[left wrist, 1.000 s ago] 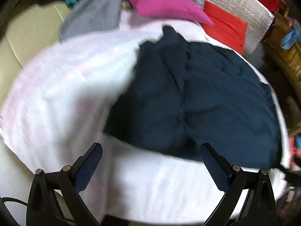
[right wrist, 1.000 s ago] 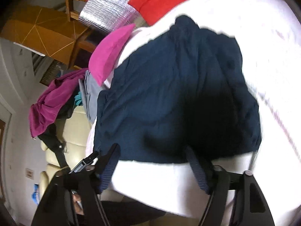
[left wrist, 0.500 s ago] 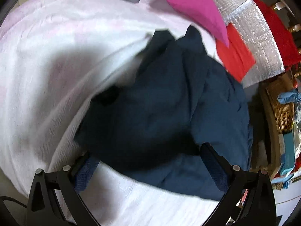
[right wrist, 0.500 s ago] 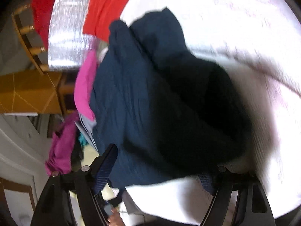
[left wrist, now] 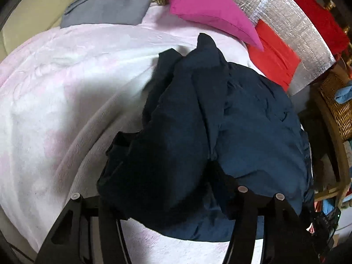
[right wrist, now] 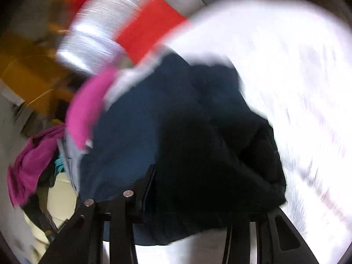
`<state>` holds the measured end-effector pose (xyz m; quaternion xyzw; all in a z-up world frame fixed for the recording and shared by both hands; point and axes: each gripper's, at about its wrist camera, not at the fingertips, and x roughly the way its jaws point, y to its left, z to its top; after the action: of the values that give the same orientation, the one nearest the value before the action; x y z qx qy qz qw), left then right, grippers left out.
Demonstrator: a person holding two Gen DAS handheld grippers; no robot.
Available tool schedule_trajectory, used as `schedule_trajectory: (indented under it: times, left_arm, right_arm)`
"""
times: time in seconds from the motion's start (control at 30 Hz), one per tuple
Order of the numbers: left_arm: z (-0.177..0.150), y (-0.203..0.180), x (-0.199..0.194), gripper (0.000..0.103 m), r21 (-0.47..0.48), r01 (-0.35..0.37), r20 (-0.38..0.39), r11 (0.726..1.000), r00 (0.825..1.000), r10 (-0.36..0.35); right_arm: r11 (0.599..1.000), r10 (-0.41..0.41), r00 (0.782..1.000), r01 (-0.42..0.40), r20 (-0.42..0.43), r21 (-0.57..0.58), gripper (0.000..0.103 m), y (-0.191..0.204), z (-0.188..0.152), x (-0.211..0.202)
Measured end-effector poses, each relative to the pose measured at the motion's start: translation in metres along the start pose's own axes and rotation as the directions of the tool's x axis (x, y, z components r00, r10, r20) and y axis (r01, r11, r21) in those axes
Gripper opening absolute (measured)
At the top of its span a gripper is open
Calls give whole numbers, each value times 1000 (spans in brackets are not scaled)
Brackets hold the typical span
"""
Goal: Fold large clothes
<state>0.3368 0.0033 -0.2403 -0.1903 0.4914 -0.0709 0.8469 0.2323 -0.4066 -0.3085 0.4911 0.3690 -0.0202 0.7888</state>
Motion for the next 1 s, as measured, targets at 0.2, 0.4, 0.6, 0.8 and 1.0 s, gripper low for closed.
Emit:
schedule_trajectory:
  times: [0.2, 0.4, 0.6, 0.8, 1.0]
  left_arm:
    - [-25, -20, -28, 68, 161, -169, 88, 972, 984, 157]
    - [-37, -33, -40, 70, 271, -270, 168, 924, 958, 231]
    - [-37, -31, -39, 70, 317, -292, 200, 902, 951, 237]
    - [-37, -33, -40, 70, 341, -311, 227, 887, 943, 244]
    - [-38, -34, -41, 70, 359, -321, 241, 876, 939, 245]
  right_arm:
    - [999, 51, 999, -51, 7, -2, 71, -4, -12, -24]
    - [998, 60, 997, -60, -53, 2, 71, -3, -18, -12]
    - [997, 59, 997, -62, -56, -36, 71, 4, -24, -3]
    - [994, 3, 1000, -2, 10, -107, 52, 23, -25, 1]
    - [963, -69, 992, 94, 107, -254, 46, 47, -33, -12]
